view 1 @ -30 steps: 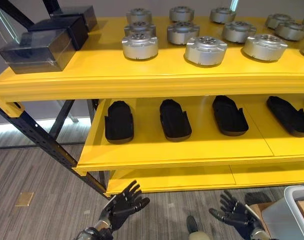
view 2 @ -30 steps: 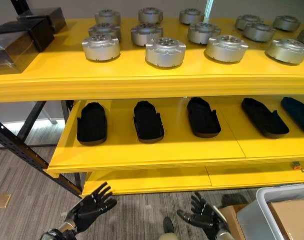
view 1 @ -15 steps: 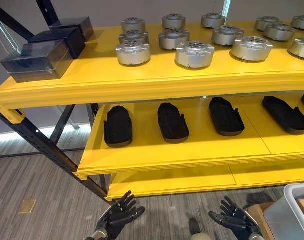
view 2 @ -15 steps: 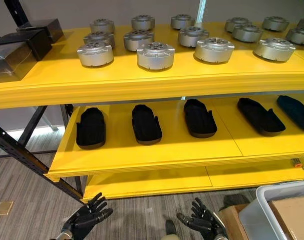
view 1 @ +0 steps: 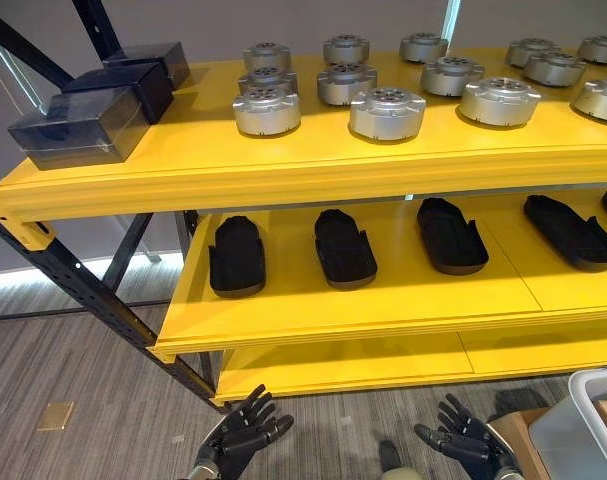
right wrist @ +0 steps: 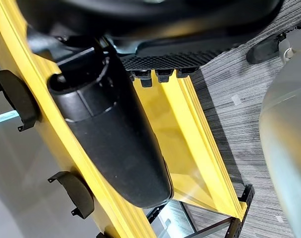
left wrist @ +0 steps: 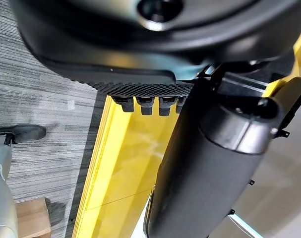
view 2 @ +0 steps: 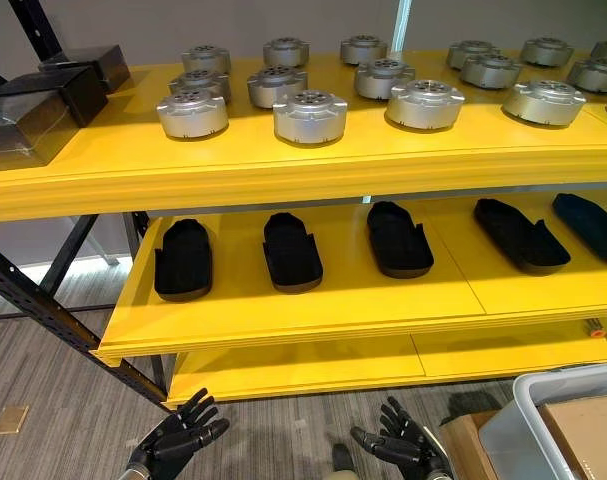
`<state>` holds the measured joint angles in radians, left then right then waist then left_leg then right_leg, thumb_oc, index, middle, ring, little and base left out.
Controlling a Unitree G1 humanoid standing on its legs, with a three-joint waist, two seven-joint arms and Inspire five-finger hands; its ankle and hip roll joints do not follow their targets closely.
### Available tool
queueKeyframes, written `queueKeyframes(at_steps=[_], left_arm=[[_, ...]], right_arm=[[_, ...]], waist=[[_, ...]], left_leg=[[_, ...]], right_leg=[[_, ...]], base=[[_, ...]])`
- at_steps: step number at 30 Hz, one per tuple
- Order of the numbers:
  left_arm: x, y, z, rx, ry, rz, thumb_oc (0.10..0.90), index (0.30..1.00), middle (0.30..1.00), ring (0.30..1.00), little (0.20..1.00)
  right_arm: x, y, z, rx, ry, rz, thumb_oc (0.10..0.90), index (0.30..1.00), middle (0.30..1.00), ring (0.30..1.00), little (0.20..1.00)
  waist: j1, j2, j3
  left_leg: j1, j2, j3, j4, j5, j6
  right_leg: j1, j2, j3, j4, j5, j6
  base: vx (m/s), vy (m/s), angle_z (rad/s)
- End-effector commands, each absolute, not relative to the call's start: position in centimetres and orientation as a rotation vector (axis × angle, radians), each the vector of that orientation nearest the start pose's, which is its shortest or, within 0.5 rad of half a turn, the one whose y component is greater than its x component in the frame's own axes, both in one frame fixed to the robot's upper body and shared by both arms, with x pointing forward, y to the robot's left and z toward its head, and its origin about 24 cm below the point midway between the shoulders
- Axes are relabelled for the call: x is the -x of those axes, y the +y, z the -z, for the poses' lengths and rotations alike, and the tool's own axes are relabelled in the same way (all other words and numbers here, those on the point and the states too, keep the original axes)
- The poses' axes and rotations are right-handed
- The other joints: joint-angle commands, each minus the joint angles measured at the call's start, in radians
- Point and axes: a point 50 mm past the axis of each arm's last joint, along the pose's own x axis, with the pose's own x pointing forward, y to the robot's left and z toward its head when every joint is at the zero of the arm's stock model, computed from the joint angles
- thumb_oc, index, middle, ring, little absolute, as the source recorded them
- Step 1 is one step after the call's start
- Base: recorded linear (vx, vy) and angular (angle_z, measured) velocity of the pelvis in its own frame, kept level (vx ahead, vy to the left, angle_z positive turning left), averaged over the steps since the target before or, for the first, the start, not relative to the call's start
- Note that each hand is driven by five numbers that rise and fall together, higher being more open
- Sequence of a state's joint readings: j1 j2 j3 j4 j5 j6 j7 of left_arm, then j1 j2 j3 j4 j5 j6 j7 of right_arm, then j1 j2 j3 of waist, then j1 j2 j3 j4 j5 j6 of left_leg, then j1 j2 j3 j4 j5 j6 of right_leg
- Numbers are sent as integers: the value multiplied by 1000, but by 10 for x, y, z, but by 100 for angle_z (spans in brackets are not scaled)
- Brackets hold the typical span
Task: Move parts from the plastic box to the shelf.
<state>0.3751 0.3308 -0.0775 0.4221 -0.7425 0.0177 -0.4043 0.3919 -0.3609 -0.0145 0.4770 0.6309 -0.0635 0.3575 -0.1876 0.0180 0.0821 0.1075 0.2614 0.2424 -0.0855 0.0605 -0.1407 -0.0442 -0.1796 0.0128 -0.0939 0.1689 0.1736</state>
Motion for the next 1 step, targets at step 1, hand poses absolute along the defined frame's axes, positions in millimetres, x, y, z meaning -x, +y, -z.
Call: queueKeyframes(at_steps=[1], left_arm=[[-142, 244, 63, 480, 452, 76, 900, 1000, 1000, 1000, 1000]], right_arm=[[-139, -262, 60, -356, 405, 24, 900, 1000, 1000, 1000, 1000]], waist=[[-2, -47, 38]], left_leg=[[35, 20, 45, -2, -16, 26]], right_leg=[[85, -18, -86, 7, -64, -16]], base=[[0, 0, 0]])
